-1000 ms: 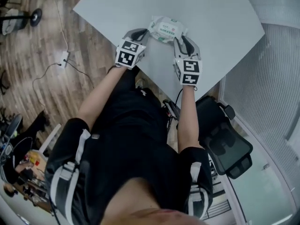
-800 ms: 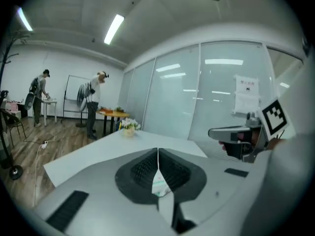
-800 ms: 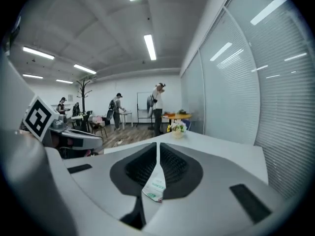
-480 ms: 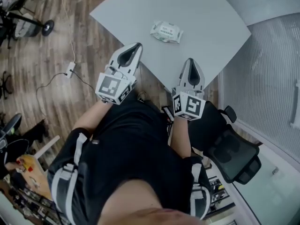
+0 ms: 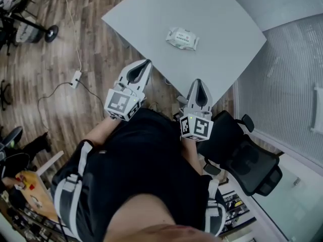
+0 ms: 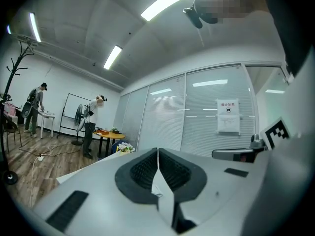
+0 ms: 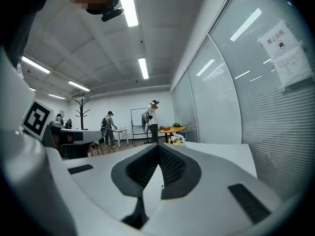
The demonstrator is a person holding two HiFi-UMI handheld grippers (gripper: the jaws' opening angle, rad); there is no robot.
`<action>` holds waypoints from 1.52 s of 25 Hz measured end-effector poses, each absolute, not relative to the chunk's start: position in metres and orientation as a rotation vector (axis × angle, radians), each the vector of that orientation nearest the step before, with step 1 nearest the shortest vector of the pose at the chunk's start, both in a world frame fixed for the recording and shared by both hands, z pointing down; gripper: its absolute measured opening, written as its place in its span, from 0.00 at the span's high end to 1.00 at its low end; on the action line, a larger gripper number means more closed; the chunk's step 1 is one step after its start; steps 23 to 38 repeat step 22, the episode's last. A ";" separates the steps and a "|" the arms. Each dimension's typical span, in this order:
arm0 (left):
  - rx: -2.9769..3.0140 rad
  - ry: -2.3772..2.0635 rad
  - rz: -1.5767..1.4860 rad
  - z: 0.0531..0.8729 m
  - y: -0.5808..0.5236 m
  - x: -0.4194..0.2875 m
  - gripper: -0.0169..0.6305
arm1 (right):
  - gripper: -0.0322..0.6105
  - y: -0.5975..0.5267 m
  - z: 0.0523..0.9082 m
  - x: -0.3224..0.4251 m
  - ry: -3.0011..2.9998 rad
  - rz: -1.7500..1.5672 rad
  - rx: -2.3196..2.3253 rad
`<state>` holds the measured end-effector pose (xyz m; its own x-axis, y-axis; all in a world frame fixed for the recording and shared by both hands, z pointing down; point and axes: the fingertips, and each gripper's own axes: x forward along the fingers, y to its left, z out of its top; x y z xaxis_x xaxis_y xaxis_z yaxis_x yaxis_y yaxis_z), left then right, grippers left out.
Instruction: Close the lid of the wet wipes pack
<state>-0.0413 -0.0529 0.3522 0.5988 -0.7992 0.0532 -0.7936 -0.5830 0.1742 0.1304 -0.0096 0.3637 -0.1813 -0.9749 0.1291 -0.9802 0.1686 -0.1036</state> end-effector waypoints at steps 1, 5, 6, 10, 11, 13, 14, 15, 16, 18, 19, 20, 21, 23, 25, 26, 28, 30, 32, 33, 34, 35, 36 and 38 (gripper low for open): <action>2.645 -1.335 -0.041 0.352 -0.053 -0.045 0.93 | 0.92 -0.009 0.363 0.129 -2.369 0.250 1.996; 2.640 -1.356 -0.031 0.349 -0.052 -0.054 0.93 | 0.92 -0.007 0.361 0.127 -2.341 0.237 2.022; 2.646 -1.345 -0.040 0.349 -0.052 -0.054 0.93 | 0.92 -0.008 0.361 0.126 -2.334 0.236 2.028; 2.645 -1.334 -0.033 0.349 -0.056 -0.058 0.93 | 0.92 -0.010 0.362 0.124 -2.324 0.239 2.036; 2.643 -1.335 -0.034 0.348 -0.056 -0.059 0.93 | 0.92 -0.009 0.362 0.123 -2.324 0.238 2.035; 2.641 -1.338 -0.032 0.347 -0.055 -0.062 0.93 | 0.92 -0.008 0.361 0.119 -2.323 0.229 2.033; 2.647 -1.331 -0.040 0.347 -0.054 -0.063 0.93 | 0.92 -0.007 0.361 0.118 -2.321 0.228 2.035; 2.655 -1.318 -0.054 0.348 -0.053 -0.062 0.93 | 0.92 -0.007 0.361 0.117 -2.320 0.229 2.037; 2.661 -1.308 -0.065 0.349 -0.052 -0.062 0.93 | 0.92 -0.006 0.362 0.116 -2.318 0.229 2.037; 2.662 -1.308 -0.054 0.348 -0.051 -0.063 0.93 | 0.92 -0.005 0.361 0.114 -2.318 0.226 2.034; 2.658 -1.313 -0.039 0.347 -0.051 -0.064 0.93 | 0.92 -0.005 0.360 0.113 -2.319 0.224 2.032; 2.656 -1.315 -0.030 0.346 -0.051 -0.064 0.93 | 0.92 -0.005 0.360 0.112 -2.321 0.225 2.030; 2.657 -1.314 -0.026 0.345 -0.051 -0.064 0.93 | 0.92 -0.005 0.359 0.111 -2.322 0.226 2.029; 2.659 -1.312 -0.024 0.344 -0.051 -0.064 0.93 | 0.92 -0.005 0.359 0.110 -2.322 0.228 2.029; 2.659 -1.312 -0.024 0.344 -0.051 -0.064 0.93 | 0.92 -0.005 0.359 0.110 -2.322 0.228 2.029; 2.659 -1.312 -0.024 0.344 -0.051 -0.064 0.93 | 0.92 -0.005 0.359 0.110 -2.322 0.228 2.029; 2.659 -1.312 -0.024 0.344 -0.051 -0.064 0.93 | 0.92 -0.005 0.359 0.110 -2.322 0.228 2.029; 2.659 -1.312 -0.024 0.344 -0.051 -0.064 0.93 | 0.92 -0.005 0.359 0.110 -2.322 0.228 2.029; 2.659 -1.312 -0.024 0.344 -0.051 -0.064 0.93 | 0.92 -0.005 0.359 0.110 -2.322 0.228 2.029; 2.659 -1.312 -0.024 0.344 -0.051 -0.064 0.93 | 0.92 -0.005 0.359 0.110 -2.322 0.228 2.029; 2.659 -1.312 -0.024 0.344 -0.051 -0.064 0.93 | 0.92 -0.005 0.359 0.110 -2.322 0.228 2.029; 2.659 -1.312 -0.024 0.344 -0.051 -0.064 0.93 | 0.92 -0.005 0.359 0.110 -2.322 0.228 2.029; 2.659 -1.312 -0.024 0.344 -0.051 -0.064 0.93 | 0.92 -0.005 0.359 0.110 -2.322 0.228 2.029; 2.659 -1.312 -0.024 0.344 -0.051 -0.064 0.93 | 0.92 -0.005 0.359 0.110 -2.322 0.228 2.029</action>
